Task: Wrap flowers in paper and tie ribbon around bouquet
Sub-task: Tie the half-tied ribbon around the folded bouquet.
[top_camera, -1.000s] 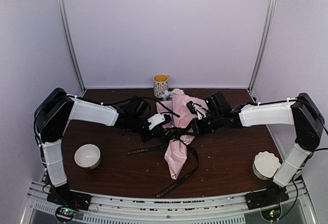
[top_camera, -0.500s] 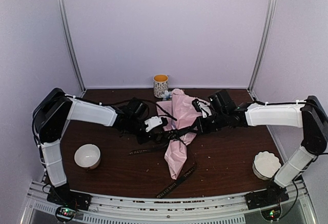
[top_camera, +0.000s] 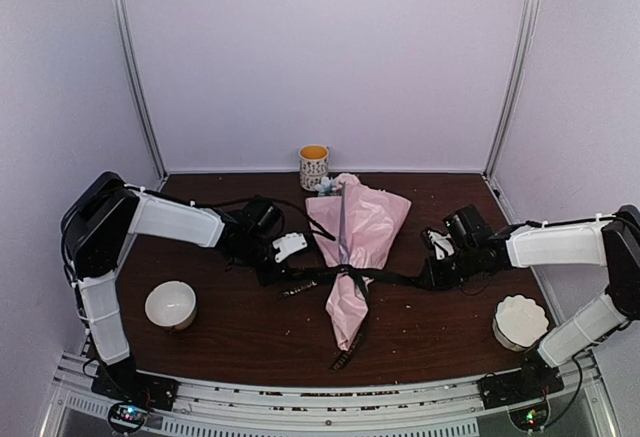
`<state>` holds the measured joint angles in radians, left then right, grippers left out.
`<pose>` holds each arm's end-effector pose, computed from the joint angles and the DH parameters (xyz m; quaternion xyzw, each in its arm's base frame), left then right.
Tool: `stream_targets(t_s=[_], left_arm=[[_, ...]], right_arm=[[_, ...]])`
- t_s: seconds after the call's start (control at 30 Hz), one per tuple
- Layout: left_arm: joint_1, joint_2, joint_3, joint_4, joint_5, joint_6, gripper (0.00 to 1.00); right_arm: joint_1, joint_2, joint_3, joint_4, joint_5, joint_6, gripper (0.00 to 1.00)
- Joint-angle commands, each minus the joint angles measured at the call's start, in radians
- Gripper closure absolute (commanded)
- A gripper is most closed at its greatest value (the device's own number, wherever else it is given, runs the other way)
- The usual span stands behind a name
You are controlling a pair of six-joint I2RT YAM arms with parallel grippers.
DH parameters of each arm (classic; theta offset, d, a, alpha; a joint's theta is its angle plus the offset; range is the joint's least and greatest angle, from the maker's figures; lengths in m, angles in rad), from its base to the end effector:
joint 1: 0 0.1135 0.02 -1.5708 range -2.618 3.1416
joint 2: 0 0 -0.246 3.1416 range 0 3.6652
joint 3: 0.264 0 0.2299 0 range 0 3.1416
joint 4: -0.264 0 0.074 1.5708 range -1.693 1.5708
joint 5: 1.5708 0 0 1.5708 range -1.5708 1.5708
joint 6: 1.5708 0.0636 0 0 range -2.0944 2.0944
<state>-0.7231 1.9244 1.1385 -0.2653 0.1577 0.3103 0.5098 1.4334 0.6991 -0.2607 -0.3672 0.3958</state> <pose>0.2726 -0.2539 0.1109 0.4936 0.8277 -0.1270 0.2351 0.2192 0.1487 0.1411 -0.1055 0.9382 0.2795 0.1745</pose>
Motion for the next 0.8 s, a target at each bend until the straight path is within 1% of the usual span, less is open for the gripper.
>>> stream_targets(t_s=[0.0, 0.33, 0.4, 0.6, 0.77], left_arm=[[0.026, -0.027, -0.026, -0.047, -0.033, -0.031, 1.00], [0.052, -0.028, -0.039, -0.074, -0.024, -0.088, 1.00], [0.054, -0.027, -0.045, -0.076, -0.016, -0.100, 1.00], [0.066, -0.032, -0.061, -0.082, -0.014, -0.152, 1.00], [0.090, -0.054, -0.088, -0.073, 0.008, -0.186, 1.00]], right_arm=[[-0.062, -0.026, -0.050, -0.011, 0.008, 0.010, 1.00], [-0.182, 0.022, -0.113, 0.035, -0.019, 0.043, 1.00], [-0.207, 0.045, -0.115, 0.049, -0.047, 0.049, 1.00], [-0.219, 0.081, -0.114, 0.078, -0.044, 0.105, 1.00], [-0.226, 0.065, -0.127, 0.092, -0.032, 0.139, 1.00]])
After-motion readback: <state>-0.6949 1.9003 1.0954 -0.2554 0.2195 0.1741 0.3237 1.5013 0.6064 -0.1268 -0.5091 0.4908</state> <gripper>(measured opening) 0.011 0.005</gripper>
